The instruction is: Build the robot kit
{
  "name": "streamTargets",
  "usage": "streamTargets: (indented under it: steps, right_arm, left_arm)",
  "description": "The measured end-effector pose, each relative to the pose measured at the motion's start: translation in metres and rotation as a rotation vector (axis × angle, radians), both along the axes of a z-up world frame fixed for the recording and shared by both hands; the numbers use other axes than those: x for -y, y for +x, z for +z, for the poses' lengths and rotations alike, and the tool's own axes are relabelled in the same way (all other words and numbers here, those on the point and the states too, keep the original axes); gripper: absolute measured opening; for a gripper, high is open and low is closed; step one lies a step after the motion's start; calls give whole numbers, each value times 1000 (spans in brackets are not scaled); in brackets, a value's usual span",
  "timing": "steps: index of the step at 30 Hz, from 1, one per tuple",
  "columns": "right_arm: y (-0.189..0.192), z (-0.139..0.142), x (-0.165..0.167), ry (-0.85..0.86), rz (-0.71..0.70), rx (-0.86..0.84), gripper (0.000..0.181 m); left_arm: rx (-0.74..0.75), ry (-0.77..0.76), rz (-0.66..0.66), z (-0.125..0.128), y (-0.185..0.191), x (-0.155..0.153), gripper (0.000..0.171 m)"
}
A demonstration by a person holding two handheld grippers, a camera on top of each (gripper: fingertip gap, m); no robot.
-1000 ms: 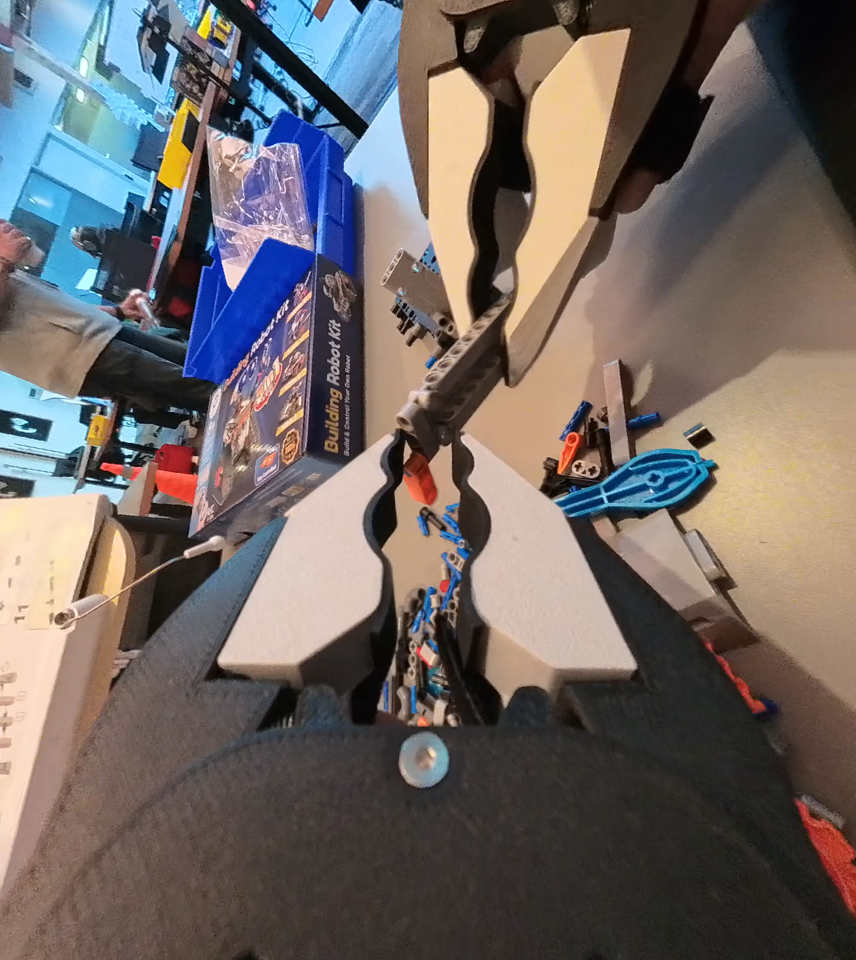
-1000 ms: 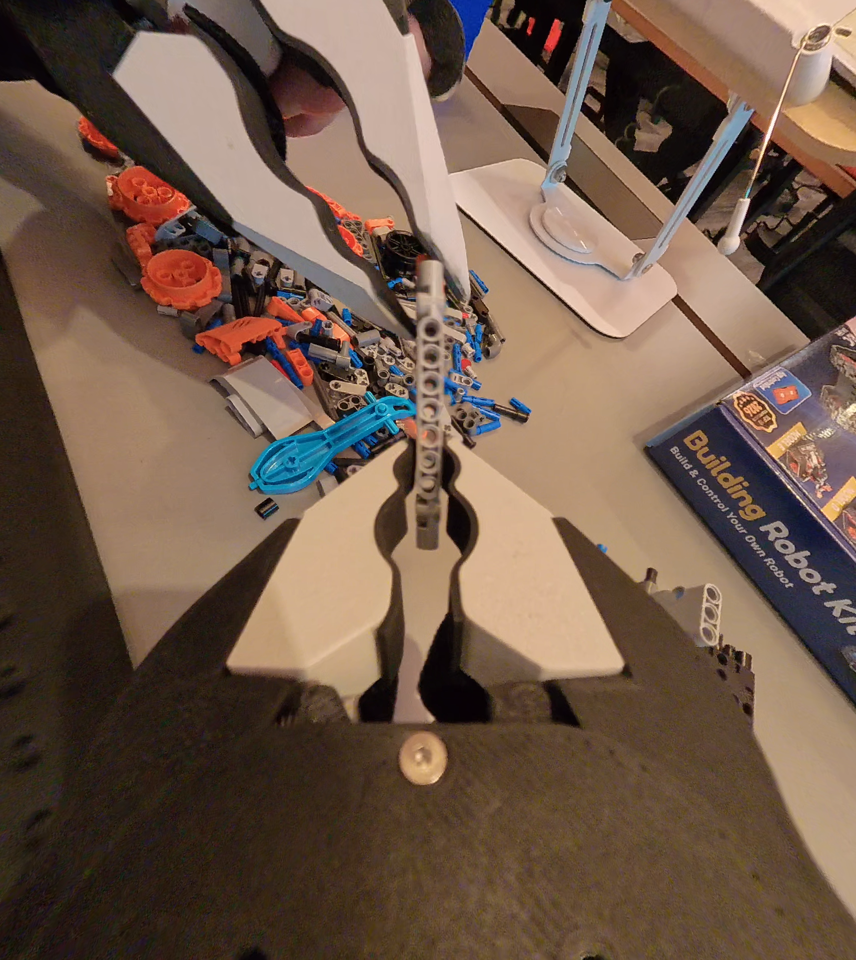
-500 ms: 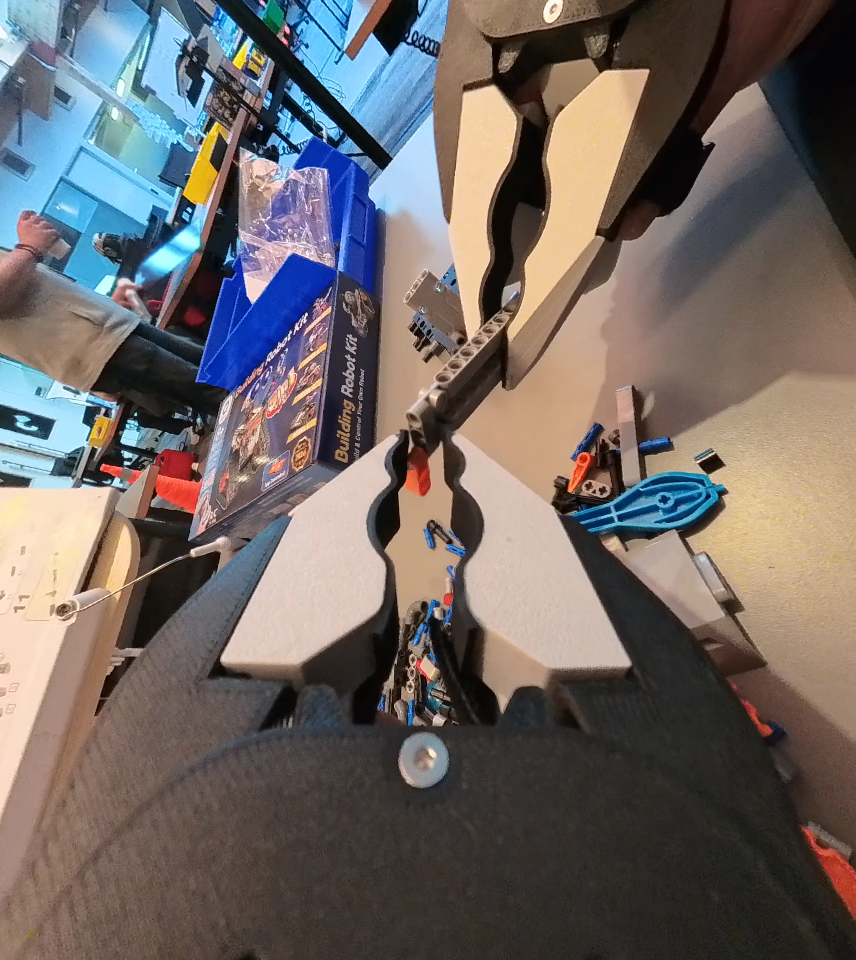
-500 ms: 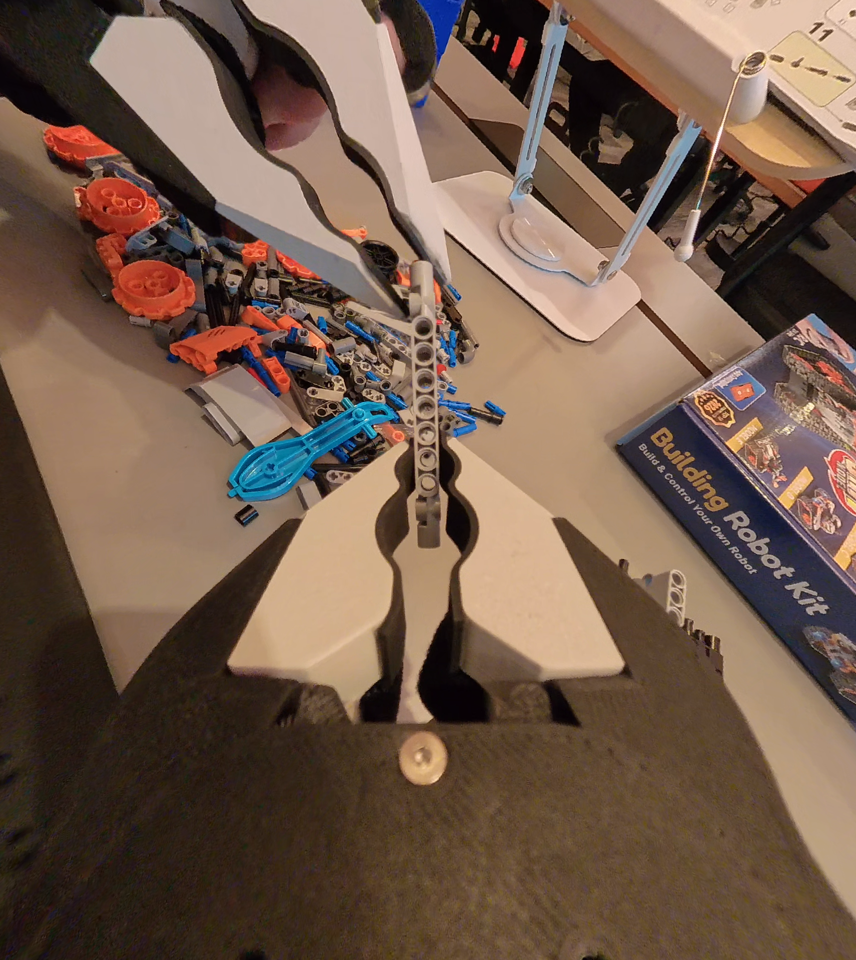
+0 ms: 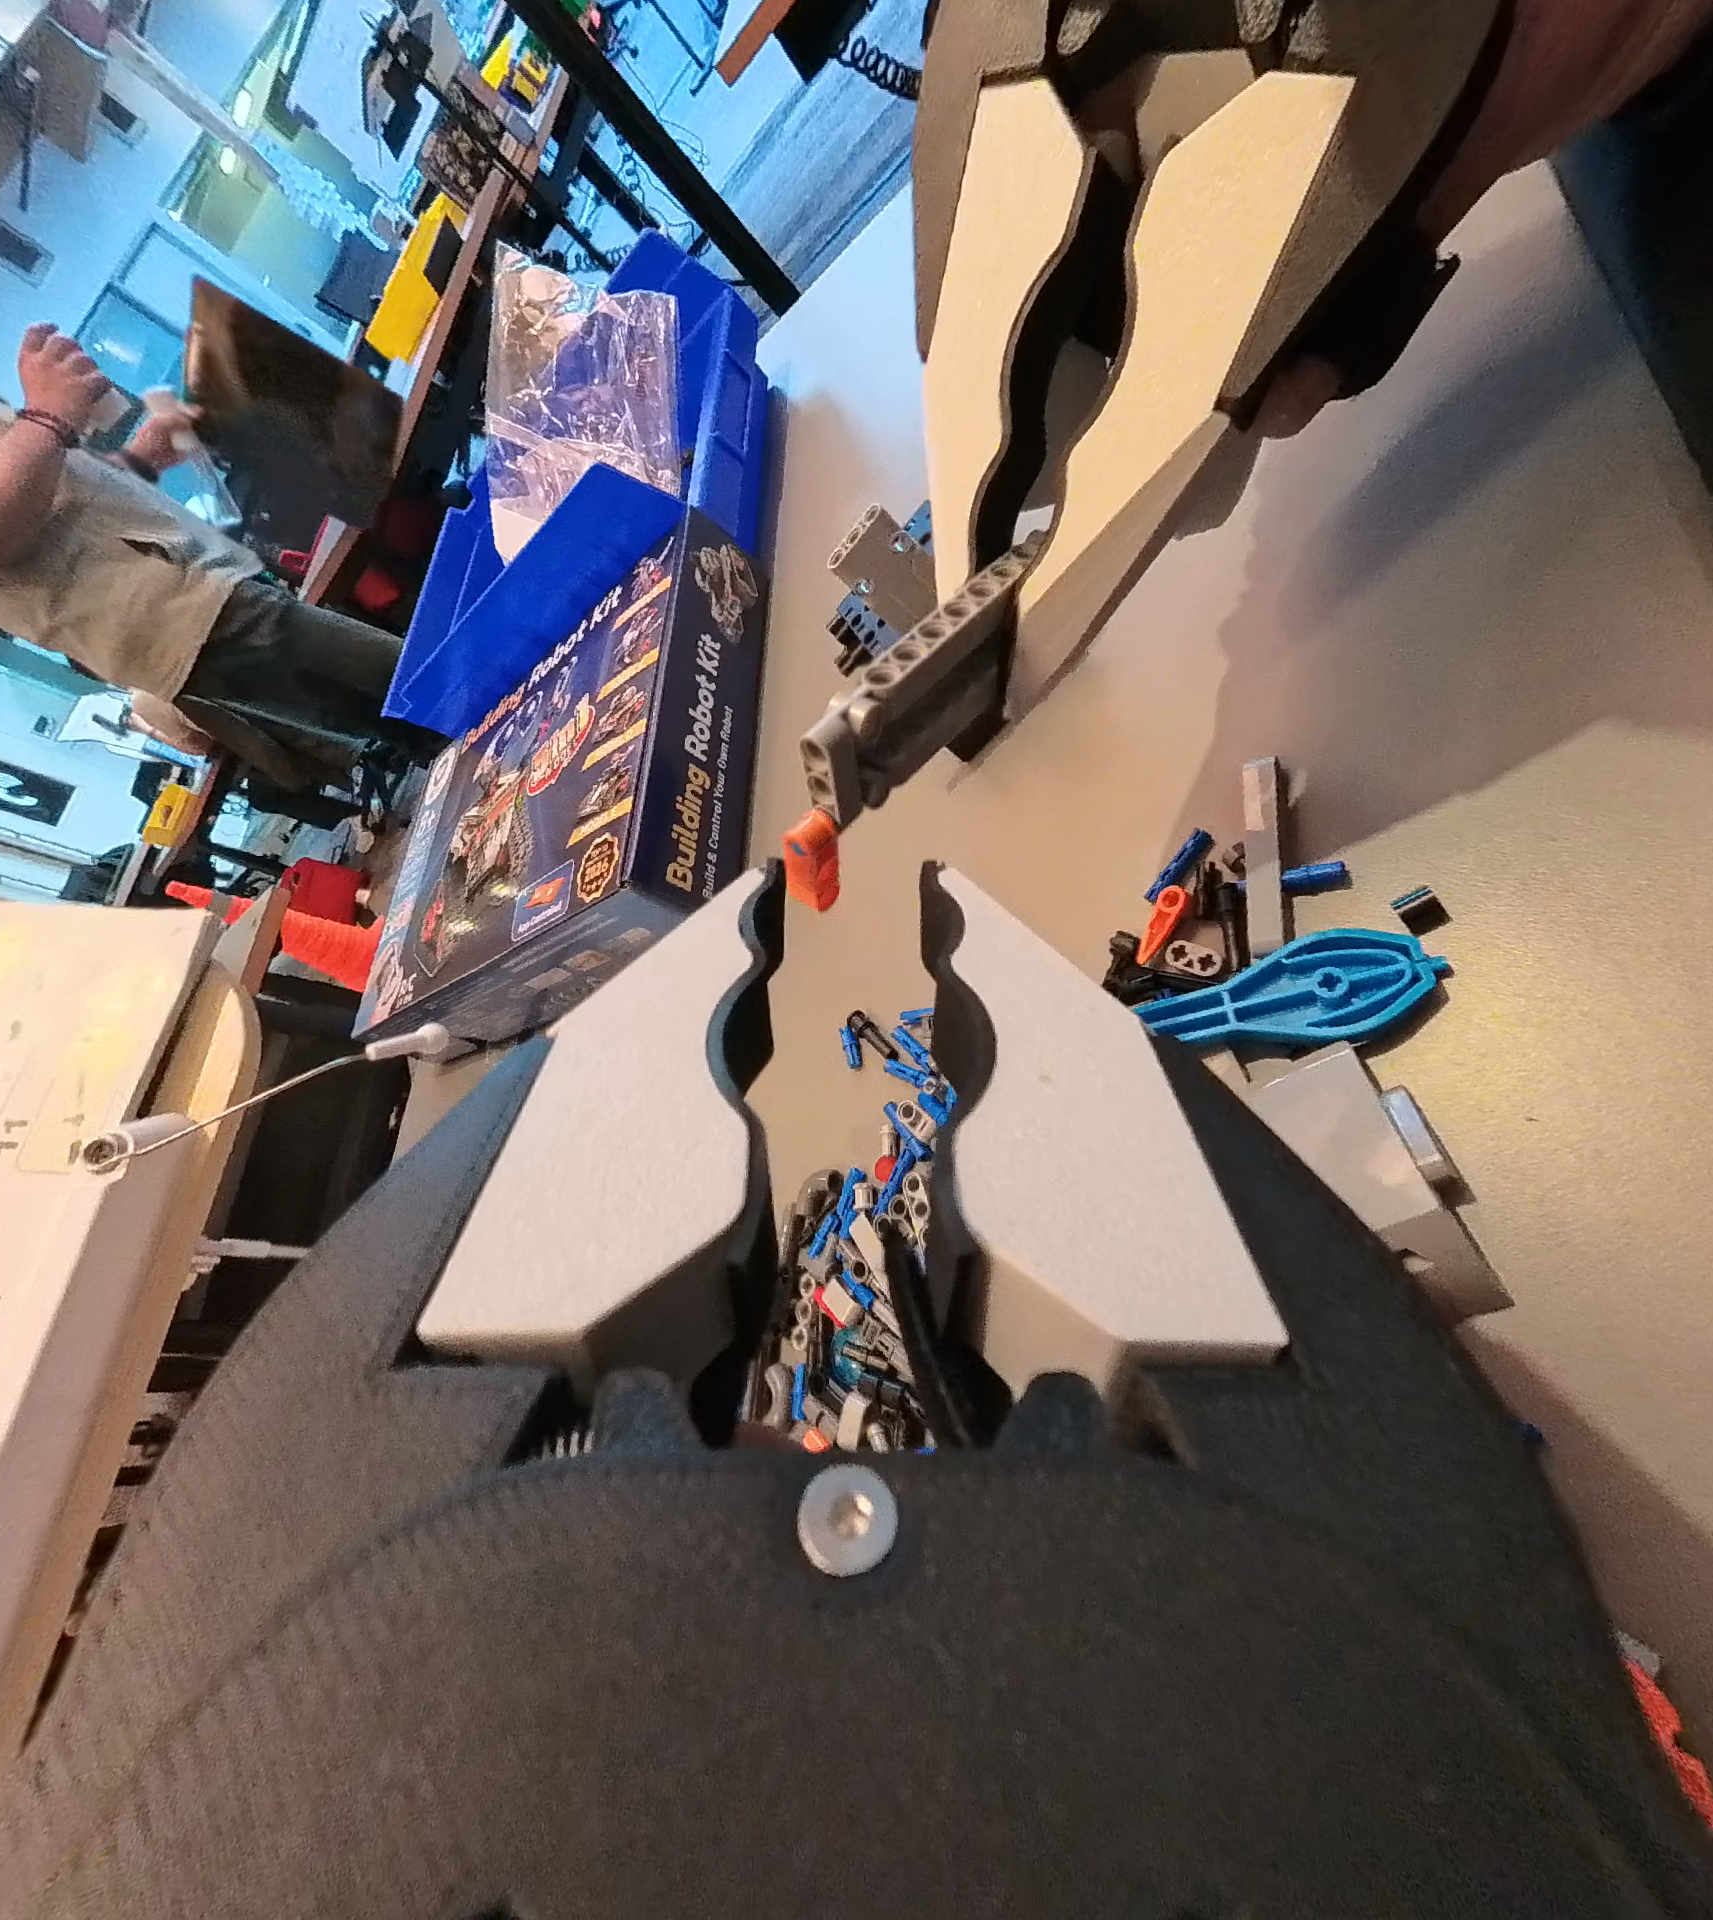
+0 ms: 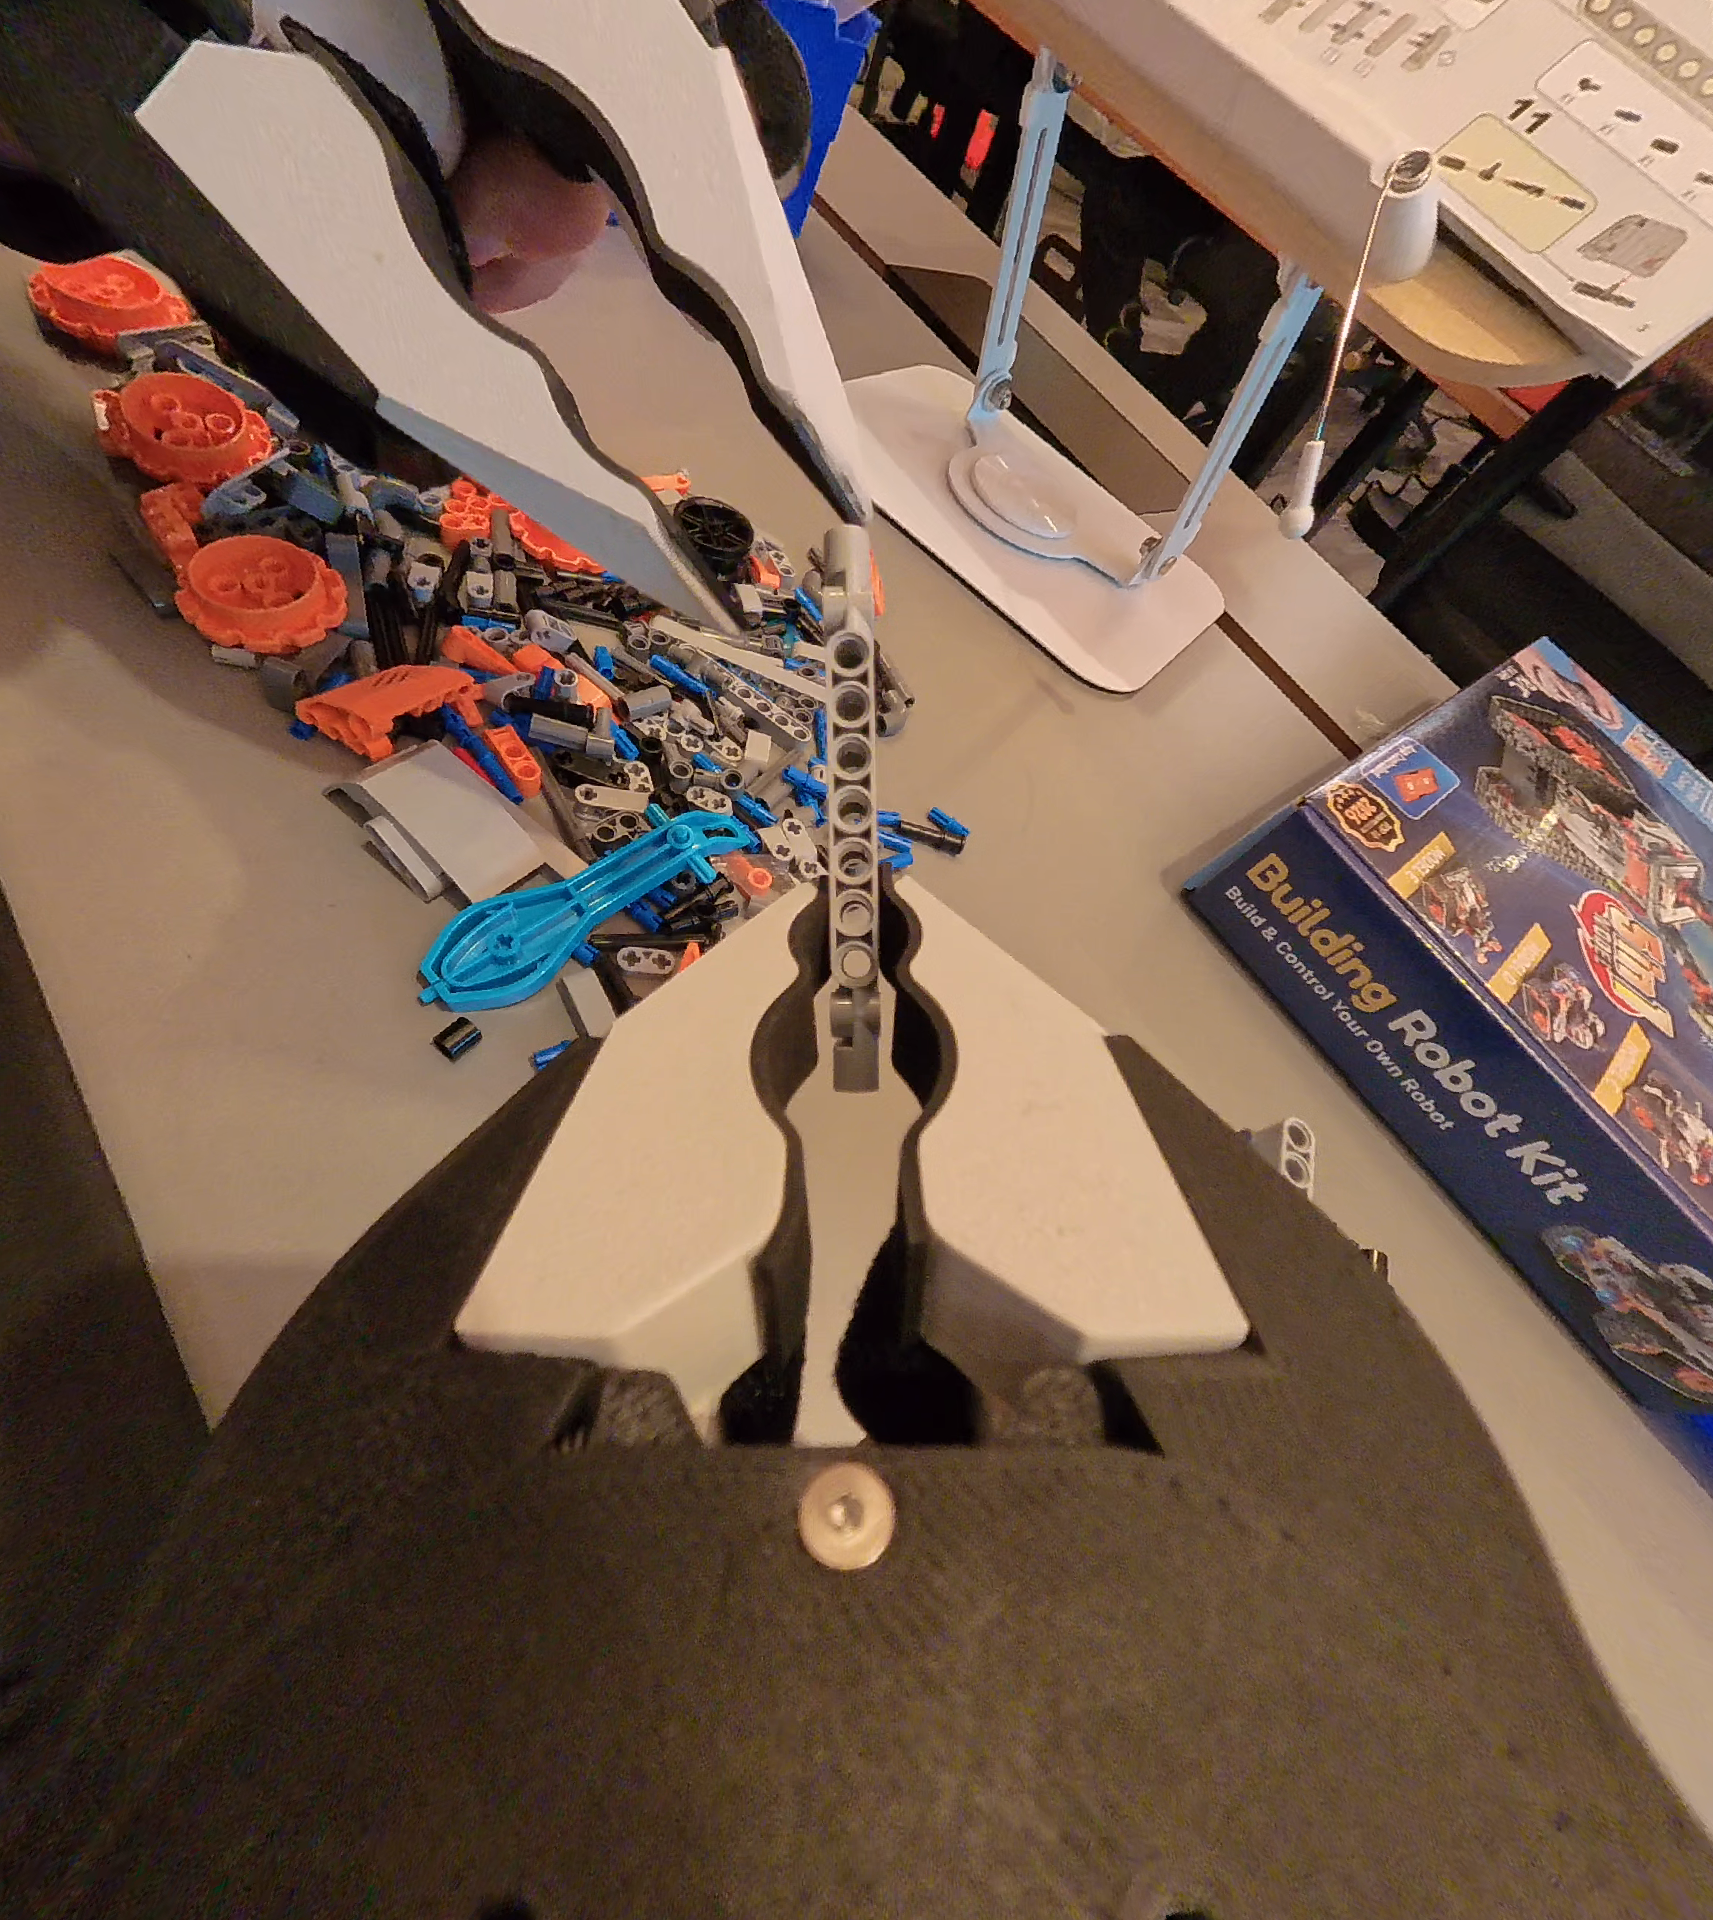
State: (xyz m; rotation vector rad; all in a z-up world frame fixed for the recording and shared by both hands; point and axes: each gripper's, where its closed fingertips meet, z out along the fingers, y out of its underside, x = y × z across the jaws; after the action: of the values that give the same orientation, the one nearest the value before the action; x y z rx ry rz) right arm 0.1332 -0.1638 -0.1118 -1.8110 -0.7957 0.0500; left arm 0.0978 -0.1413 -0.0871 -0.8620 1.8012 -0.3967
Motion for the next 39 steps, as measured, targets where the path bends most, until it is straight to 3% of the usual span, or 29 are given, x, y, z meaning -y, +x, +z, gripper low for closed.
streamTargets:
  steps: [12,28,39]
  right_arm:
    - [-1,-2,0,4,8,13,6]
    - [-2,-5,0,-2,12,33,5]
    - [-1,-5,0,-6,13,14,6]
  left_arm:
    - [-10,-14,20,-6,-1,-4,23]
    - [1,-24,32,-9,0,-8,3]
    - [-4,-33,41,-12,-1,-11,1]
